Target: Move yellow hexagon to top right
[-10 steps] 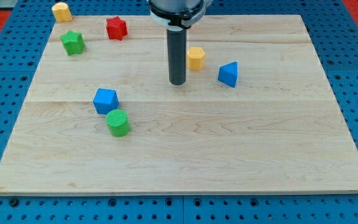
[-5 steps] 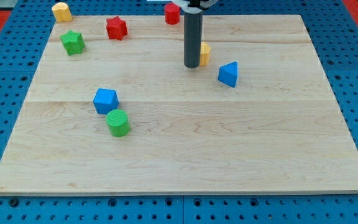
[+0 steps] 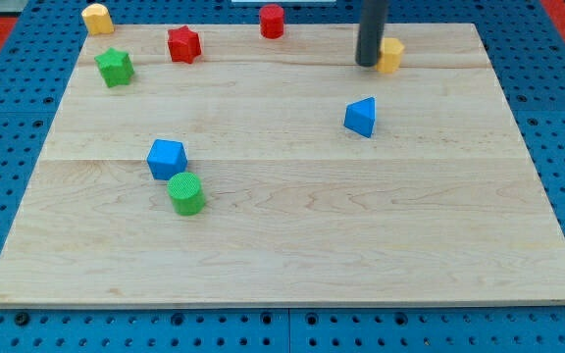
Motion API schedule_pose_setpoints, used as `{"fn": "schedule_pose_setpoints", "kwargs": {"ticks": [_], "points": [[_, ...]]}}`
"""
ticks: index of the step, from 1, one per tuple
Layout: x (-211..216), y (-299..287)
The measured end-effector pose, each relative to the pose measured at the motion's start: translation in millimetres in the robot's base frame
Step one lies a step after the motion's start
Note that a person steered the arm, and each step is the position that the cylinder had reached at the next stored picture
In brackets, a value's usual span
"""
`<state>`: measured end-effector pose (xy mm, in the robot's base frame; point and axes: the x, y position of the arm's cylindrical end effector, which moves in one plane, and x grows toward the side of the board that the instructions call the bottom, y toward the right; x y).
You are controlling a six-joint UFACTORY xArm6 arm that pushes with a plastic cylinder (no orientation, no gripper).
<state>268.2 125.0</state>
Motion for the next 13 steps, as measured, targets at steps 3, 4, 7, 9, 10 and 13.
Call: {"fn": "schedule_pose_setpoints", "kwargs": {"ticks": [3,4,7,9,10,13], "points": [[7,73],[5,92],[-18,94],[-37,94],[-43,94],[-40,95]]}}
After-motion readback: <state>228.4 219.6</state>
